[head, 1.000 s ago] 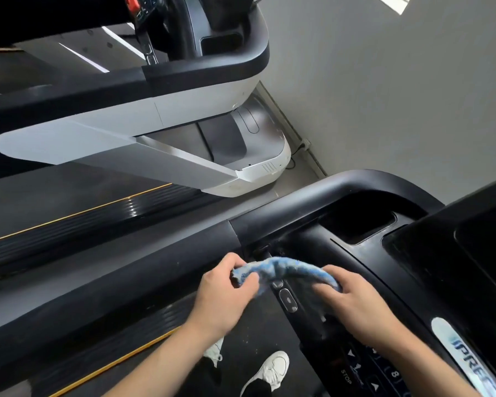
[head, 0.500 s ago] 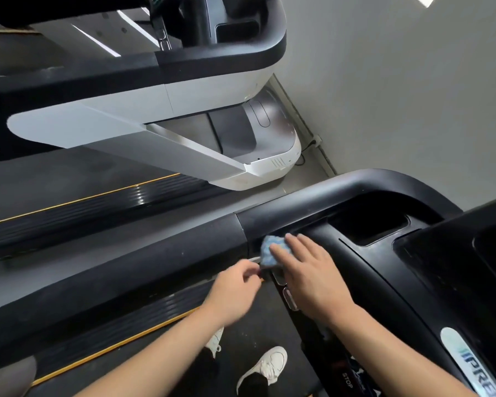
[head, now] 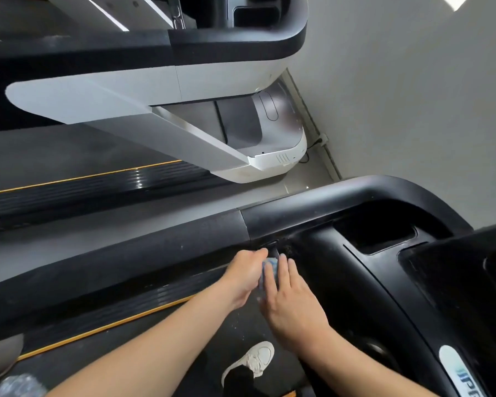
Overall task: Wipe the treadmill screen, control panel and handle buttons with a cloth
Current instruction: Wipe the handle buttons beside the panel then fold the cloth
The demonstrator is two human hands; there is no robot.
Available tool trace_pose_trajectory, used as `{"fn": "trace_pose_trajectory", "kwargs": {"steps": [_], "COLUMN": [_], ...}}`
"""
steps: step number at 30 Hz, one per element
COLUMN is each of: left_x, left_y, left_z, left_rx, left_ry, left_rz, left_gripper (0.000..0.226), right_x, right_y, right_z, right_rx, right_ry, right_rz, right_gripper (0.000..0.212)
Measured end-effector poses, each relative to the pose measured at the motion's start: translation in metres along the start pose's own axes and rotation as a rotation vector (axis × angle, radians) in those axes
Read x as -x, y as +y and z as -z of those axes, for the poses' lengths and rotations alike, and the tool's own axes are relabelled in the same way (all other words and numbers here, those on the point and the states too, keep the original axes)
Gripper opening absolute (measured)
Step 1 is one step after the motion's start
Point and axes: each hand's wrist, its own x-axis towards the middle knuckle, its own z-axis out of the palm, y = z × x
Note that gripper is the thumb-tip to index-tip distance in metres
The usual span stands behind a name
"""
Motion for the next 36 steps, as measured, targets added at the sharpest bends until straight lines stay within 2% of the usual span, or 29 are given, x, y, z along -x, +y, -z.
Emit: {"fn": "trace_pose_trajectory", "kwargs": {"steps": [2,4,6,7,9,10,11,12,14,16,18,21,24,28,32,36], "left_x": [0.000,0.002,0.010,0.014,0.022,0.020,0.016,0.010,0.002,0.000,-0.002,-0.006,-0.005,-0.005,-0.004,0.000], "left_y": [-0.001,-0.001,-0.003,-0.009,-0.013,-0.016,-0.021,-0.023,-0.025,-0.023,-0.023,-0.028,-0.038,-0.035,-0.023,-0.010], "left_z": [0.003,0.000,-0.002,-0.003,-0.001,0.001,0.004,0.008,0.018,0.027,0.033,0.038,0.039,0.040,0.043,0.042], "left_rx": [-0.014,-0.132,-0.433,-0.636,-1.050,-1.233,-1.355,-1.404,-1.393,-1.389,-1.379,-1.420,-1.528,-1.557,-1.524,-1.384], "left_ry": [-0.024,-0.039,-0.045,-0.044,0.014,0.004,-0.063,-0.128,-0.218,-0.235,-0.262,-0.257,-0.240,-0.255,-0.272,-0.239], "left_rz": [-0.021,-0.071,-0.199,-0.323,-0.756,-0.916,-0.918,-0.837,-0.768,-0.816,-0.840,-0.888,-0.911,-0.912,-0.888,-0.831], "left_gripper": [0.037,0.035,0.034,0.039,0.046,0.048,0.052,0.060,0.073,0.078,0.081,0.084,0.096,0.098,0.093,0.091], "right_x": [-0.020,-0.013,0.018,0.039,0.075,0.086,0.089,0.084,0.060,0.035,0.026,0.046,0.078,0.089,0.049,0.004], "right_y": [0.003,0.009,0.013,0.013,0.010,0.008,0.008,0.007,0.007,0.007,0.009,0.017,0.020,0.007,0.003,-0.008], "right_z": [0.004,0.004,-0.005,-0.013,-0.028,-0.033,-0.036,-0.036,-0.026,-0.011,0.000,0.002,-0.012,-0.026,-0.025,-0.009], "right_rx": [-0.012,0.021,0.044,0.056,0.109,0.136,0.159,0.168,0.153,0.120,0.063,0.000,0.062,0.167,0.059,0.005], "right_ry": [0.030,0.073,0.083,0.092,0.096,0.088,0.092,0.110,0.140,0.136,0.162,0.251,0.263,0.226,0.135,0.051], "right_rz": [-0.006,0.027,0.056,0.062,0.058,0.050,0.049,0.058,0.079,0.097,0.110,0.103,0.096,0.046,0.035,-0.029], "right_gripper": [0.073,0.075,0.076,0.075,0.068,0.065,0.064,0.063,0.061,0.051,0.050,0.045,0.034,0.045,0.068,0.068]}}
